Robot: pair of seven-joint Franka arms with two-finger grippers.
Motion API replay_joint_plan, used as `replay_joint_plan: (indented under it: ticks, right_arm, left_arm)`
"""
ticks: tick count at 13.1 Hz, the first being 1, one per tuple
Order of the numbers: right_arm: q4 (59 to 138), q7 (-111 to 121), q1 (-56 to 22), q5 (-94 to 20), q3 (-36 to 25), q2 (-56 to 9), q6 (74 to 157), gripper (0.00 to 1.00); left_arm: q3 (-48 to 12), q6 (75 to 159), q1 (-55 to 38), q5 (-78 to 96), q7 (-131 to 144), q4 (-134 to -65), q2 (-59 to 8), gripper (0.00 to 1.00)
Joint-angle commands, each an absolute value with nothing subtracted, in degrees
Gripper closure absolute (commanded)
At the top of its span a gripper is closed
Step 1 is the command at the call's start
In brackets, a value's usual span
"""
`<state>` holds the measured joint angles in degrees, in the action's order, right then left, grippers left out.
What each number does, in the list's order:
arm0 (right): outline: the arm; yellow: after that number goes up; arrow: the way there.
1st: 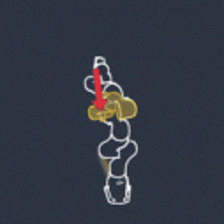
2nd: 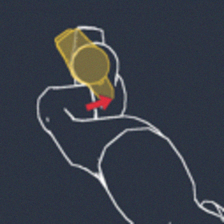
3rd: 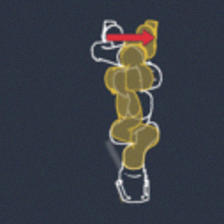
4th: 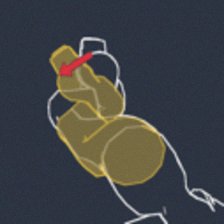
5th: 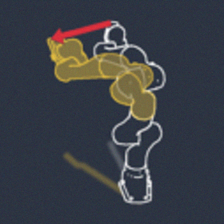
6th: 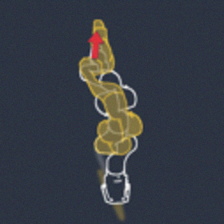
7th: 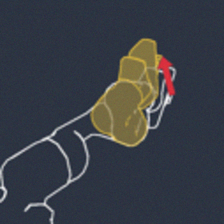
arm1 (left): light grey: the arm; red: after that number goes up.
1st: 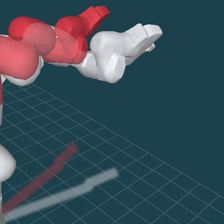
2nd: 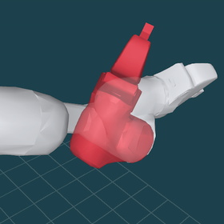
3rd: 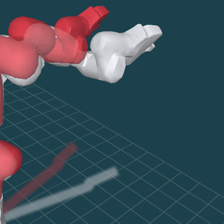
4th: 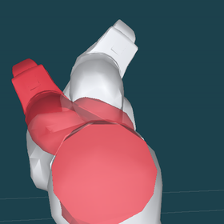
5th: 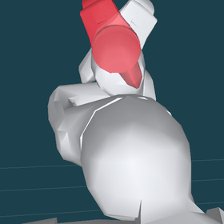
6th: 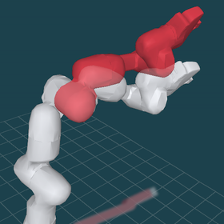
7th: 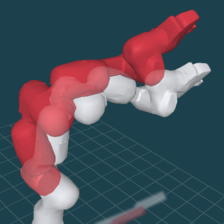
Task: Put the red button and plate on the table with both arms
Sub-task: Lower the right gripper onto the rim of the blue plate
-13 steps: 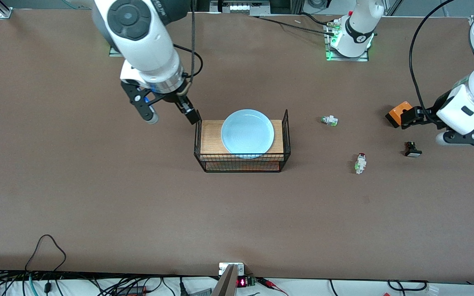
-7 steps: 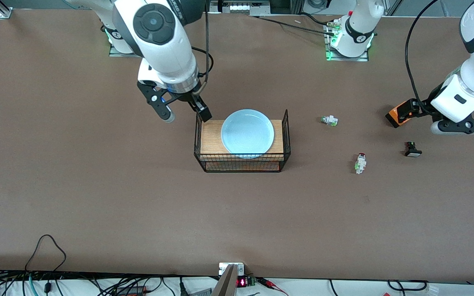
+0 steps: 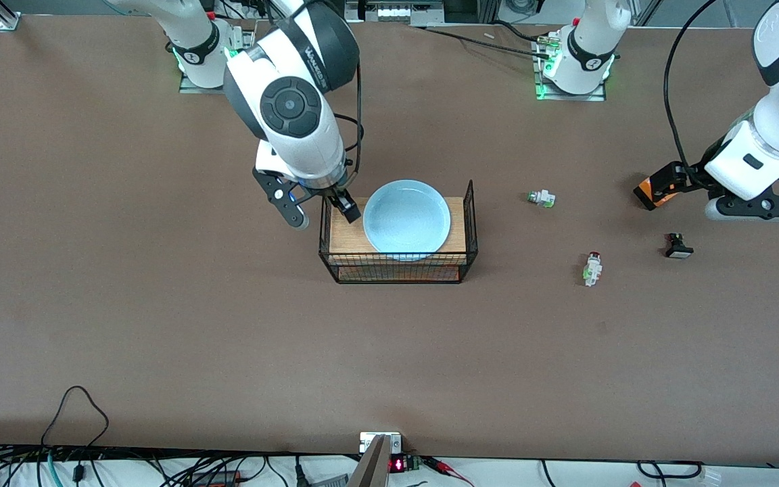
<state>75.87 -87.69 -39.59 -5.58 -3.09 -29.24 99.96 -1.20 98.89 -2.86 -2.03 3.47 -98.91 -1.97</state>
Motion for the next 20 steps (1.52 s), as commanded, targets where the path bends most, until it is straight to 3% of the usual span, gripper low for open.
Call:
replay_joint_plan:
  ticks: [1,14,18,19,20]
  right_arm:
    - [74.2,-85.9,-39.3,-6.5,-3.2,-32.4,103.1,0.00]
    - [74.1,-86.3,-47.6,1.2,-2.9,-38.1,107.8,0.04]
    - [74.1,-86.4,-47.0,0.8,-2.9,-38.1,107.7,0.12]
    - [74.1,-86.1,-46.8,0.4,-2.9,-38.1,107.3,0.19]
    - [74.1,-86.0,-46.8,0.3,-2.9,-38.0,107.2,0.32]
  left_arm:
    - [-1.4,99.3,-3.1,-1.7,4.0,-99.9,-0.6,0.00]
    - [-1.5,98.4,-3.1,-1.7,4.5,-99.9,-0.7,0.00]
    - [-1.6,98.1,-3.1,-1.7,4.5,-99.9,-0.7,0.00]
    - [-1.6,97.9,-3.1,-1.7,4.5,-99.9,-0.7,0.00]
    - [-1.5,97.3,-3.1,-1.7,4.5,-99.9,-0.7,0.00]
